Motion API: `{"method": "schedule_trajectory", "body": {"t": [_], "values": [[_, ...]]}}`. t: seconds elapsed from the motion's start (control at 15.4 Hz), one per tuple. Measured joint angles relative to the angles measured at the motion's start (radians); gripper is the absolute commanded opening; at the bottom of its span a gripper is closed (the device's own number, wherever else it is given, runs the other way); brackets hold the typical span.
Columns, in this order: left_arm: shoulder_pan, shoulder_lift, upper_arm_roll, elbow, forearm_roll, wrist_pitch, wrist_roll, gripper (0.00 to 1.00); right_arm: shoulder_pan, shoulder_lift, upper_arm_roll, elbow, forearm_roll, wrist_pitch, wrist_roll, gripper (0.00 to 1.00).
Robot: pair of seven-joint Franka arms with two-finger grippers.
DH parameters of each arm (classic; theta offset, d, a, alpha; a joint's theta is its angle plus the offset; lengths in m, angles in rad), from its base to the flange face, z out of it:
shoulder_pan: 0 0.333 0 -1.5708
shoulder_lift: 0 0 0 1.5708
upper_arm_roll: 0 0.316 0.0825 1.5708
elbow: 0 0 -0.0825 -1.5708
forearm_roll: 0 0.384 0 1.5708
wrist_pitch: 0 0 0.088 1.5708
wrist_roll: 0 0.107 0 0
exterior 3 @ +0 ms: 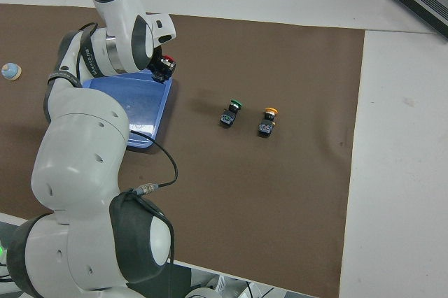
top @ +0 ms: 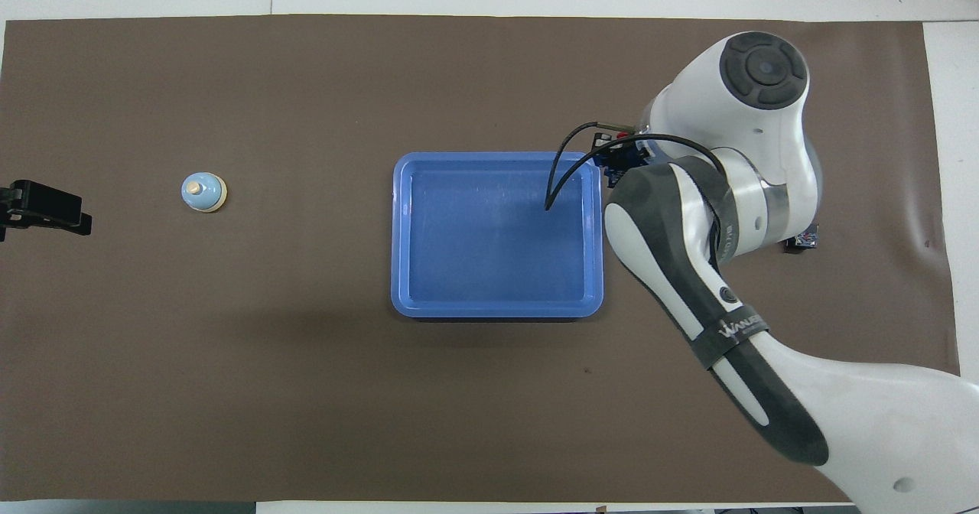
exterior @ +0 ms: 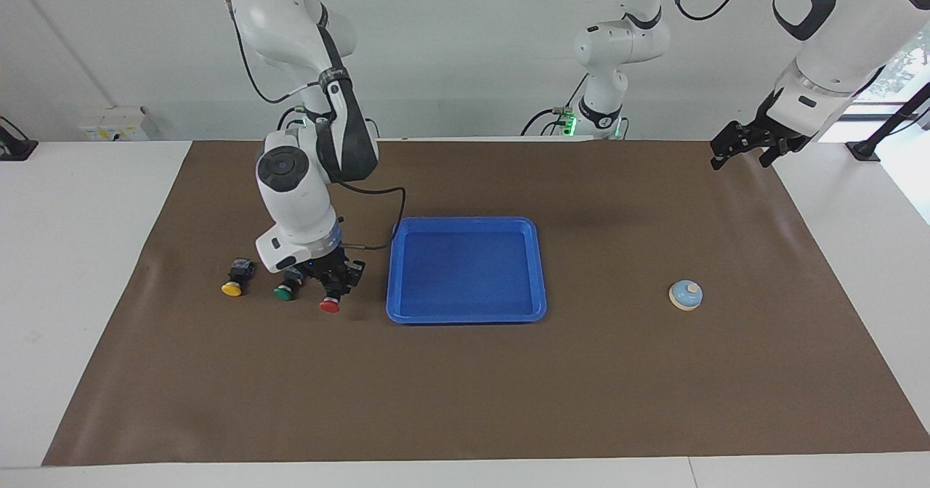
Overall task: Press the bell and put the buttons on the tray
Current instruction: 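Lift the red button with the right gripper toward the tray, then lower the red button into the tray and open the right gripper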
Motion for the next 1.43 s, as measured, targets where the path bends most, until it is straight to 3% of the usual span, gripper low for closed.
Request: {"method": "schedule_trajectory", "body": {"t": [0.33,0.85,0.91,1.04,1.17,1.3,1.43], "values": [[0.000,0.000,0.000,0.000,0.000,0.000,0.000,1.00,0.122,0.033,0.001,-0.027,0.003,0.056,0.123,0.00],[0.000,0.000,0.000,0.000,0.000,0.000,0.000,1.00,0.152,0.082,0.000,-0.159,0.003,0.235,0.132,0.01],[0.000,0.000,0.000,0.000,0.000,0.000,0.000,1.00,0.153,0.081,0.000,-0.173,0.003,0.252,0.132,0.12],[0.000,0.000,0.000,0.000,0.000,0.000,0.000,1.00,0.153,0.079,0.000,-0.193,0.003,0.273,0.132,0.45],[0.000,0.000,0.000,0.000,0.000,0.000,0.000,1.00,0.153,0.074,-0.001,-0.198,0.003,0.273,0.132,0.90],[0.000,0.000,0.000,0.000,0.000,0.000,0.000,1.00,0.153,0.072,-0.002,-0.201,0.003,0.273,0.133,1.00],[0.000,0.000,0.000,0.000,0.000,0.000,0.000,1.00,0.152,0.063,-0.006,-0.199,0.003,0.262,0.144,1.00]]}}
